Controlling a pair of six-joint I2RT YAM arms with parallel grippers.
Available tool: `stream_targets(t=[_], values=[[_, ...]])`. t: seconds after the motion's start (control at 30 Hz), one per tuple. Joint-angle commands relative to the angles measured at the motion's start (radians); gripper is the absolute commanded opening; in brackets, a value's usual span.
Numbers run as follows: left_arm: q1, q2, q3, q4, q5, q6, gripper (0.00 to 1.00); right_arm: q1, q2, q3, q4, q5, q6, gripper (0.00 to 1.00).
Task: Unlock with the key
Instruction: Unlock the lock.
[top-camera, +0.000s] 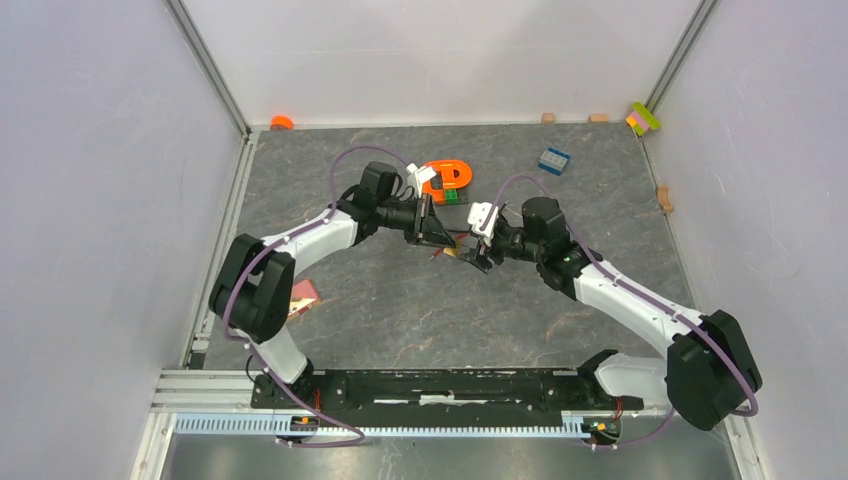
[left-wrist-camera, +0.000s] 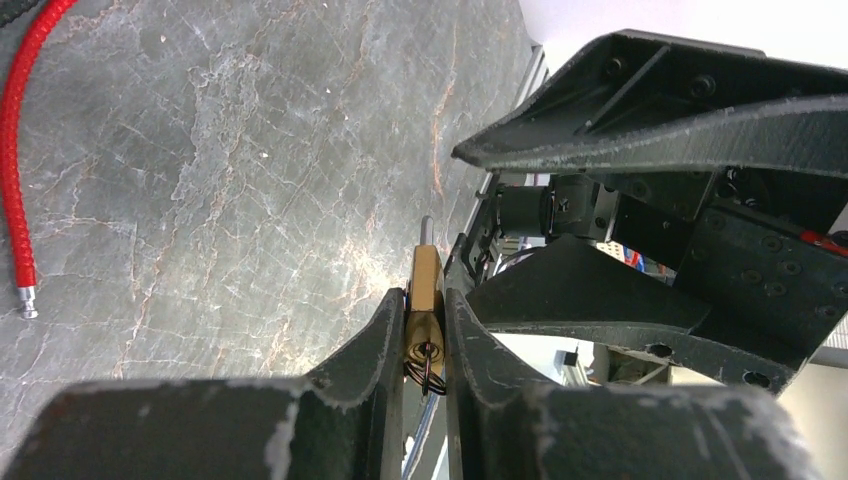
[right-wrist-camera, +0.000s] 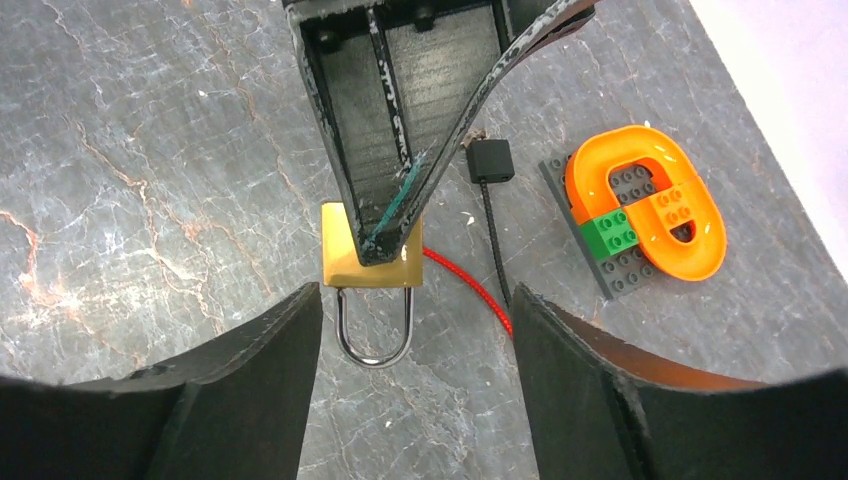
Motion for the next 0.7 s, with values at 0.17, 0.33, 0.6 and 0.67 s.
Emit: stream_targets(t=[0.17,0.33,0.6,0.67], values=[[0.006,-0.072,0.027,-0.007,0.046,0.081,0.02,-0.004,-0.002,0.065,-0.071,-0.045,-0.078,0.74],[0.005,-0.084,0.019,0.008,0.064,0.069,0.02,-0.004,0.035,0.077,-0.072,-0.040,-0.083,0.65],[0.005,-0.099,0.001,0.031,0.100,0.056,0.02,-0.004,0.084,0.106,-0.065,0.031,-0.071,0.51],[0.006,-0.105,-0.007,0.033,0.104,0.053,0.02,-0.004,0.088,0.107,-0.051,0.064,-0.060,0.47]])
